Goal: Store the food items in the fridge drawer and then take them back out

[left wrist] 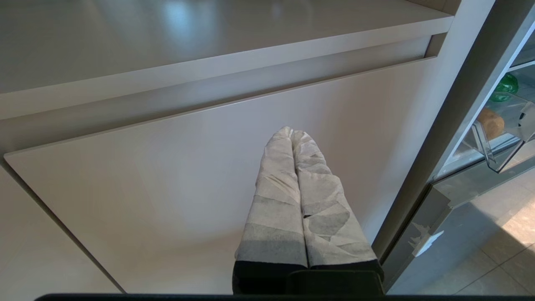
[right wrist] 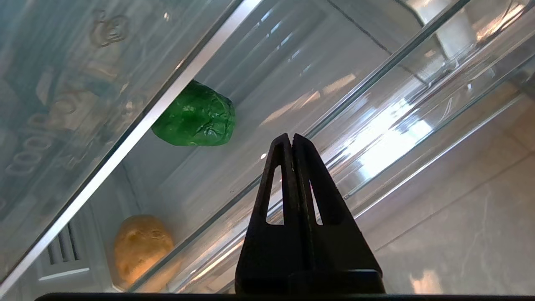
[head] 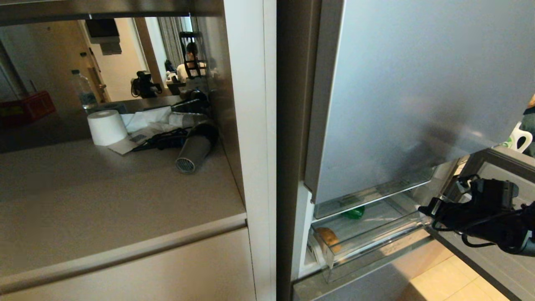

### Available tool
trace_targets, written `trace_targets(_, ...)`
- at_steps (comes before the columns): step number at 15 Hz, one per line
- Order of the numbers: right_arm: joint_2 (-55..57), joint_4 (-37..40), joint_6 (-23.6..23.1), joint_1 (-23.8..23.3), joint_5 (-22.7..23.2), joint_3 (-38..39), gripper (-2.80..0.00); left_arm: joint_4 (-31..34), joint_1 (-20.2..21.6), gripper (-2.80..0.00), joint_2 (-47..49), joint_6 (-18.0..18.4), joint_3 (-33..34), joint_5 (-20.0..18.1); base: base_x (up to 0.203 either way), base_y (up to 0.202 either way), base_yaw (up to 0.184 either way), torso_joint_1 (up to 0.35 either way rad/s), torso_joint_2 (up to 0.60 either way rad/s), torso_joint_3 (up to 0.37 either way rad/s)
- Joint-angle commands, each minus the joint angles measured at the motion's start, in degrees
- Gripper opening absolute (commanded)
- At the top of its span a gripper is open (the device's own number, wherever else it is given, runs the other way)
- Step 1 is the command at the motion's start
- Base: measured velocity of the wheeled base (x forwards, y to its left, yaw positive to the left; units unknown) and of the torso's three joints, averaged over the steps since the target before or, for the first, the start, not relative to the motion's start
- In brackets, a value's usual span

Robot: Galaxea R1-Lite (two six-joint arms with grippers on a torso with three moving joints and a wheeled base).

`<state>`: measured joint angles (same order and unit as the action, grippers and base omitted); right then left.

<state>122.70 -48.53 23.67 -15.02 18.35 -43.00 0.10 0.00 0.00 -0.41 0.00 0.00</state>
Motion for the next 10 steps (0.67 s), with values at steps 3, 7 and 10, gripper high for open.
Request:
trace_targets(3, 0.7, 2.3, 0.6, 0.0, 0.1, -2.7, -2.8, 0.0, 0.0, -2.8, 0.0, 0.0, 0.0, 0.0, 0.0, 0.0, 0.0, 0.0, 0.0, 0.0)
trace_targets(7, -1.7, 12.2, 0.8, -0.2, -0.4, -4.2, -2.8, 0.0, 0.0, -2.8, 0.0, 0.0, 0.0, 0.0, 0.0, 0.0, 0.0, 0.0, 0.0, 0.0)
trace_targets(10, -5.8, 12.9, 0.7, -0.9, -0.5, -1.9, -2.8, 0.0, 0.0, -2.8, 0.0, 0.0, 0.0, 0.0, 0.0, 0.0, 0.0, 0.0, 0.0, 0.0)
